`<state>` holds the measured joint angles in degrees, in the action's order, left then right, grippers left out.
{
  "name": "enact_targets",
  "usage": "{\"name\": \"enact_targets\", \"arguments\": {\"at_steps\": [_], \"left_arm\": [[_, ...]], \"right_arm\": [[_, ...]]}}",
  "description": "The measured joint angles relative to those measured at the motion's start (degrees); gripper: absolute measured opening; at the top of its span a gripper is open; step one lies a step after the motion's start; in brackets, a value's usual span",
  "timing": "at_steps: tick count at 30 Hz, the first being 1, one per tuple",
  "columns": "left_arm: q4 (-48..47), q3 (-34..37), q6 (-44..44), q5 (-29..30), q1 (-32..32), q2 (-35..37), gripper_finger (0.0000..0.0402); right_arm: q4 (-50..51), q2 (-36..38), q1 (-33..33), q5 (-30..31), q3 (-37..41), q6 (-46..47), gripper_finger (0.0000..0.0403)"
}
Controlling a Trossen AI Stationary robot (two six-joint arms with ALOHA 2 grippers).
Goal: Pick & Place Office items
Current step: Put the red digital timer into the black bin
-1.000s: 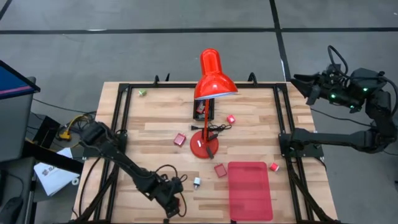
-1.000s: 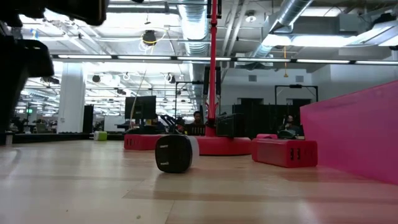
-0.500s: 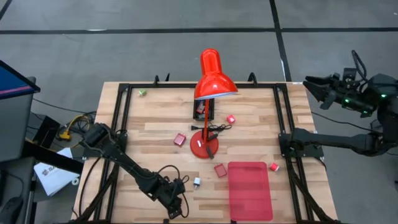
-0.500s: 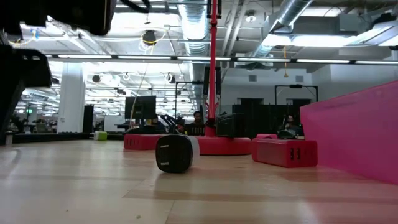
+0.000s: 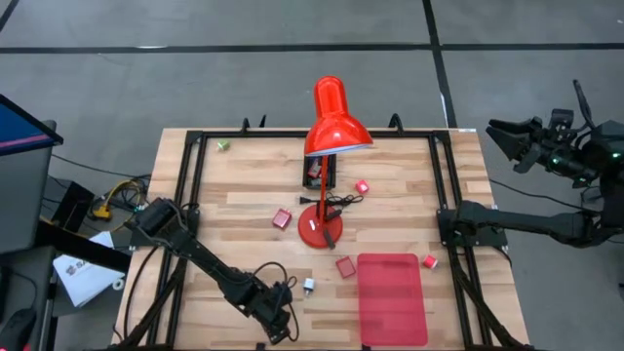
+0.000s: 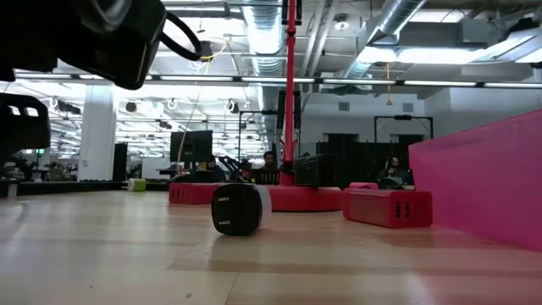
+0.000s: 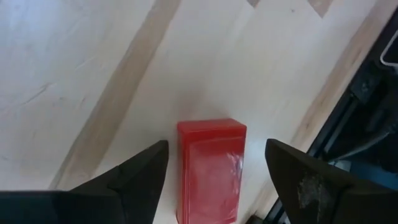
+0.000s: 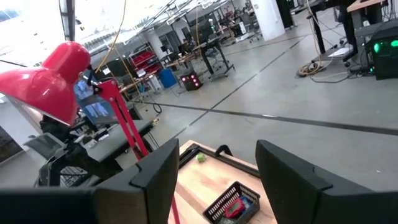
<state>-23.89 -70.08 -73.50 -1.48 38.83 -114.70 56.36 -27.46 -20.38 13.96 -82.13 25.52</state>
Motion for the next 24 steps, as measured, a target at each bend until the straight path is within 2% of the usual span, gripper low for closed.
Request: {"name": "enact_targets", "arguments": {"at_steps": [5,15,24], "left_arm": [[-0.91,0.04,-1.65,0.28,-0.02,-0.11,0.0238],[-0.53,0.23,-2.42,-0.29,-0.46,-0.14,0.014],[-1.24,0.24,-3.51,-0.53,-2.53,-0.24,0.0129]], "right_arm": [[0.0,-0.15,0.01,0.02,0.0,0.0,0.0207],[0.0,-0.15,0.02,0.04,0.0,-0.13,0.0207],[-0.02,-0.15,0.0,0.02,0.0,-0.17,0.0207]]}}
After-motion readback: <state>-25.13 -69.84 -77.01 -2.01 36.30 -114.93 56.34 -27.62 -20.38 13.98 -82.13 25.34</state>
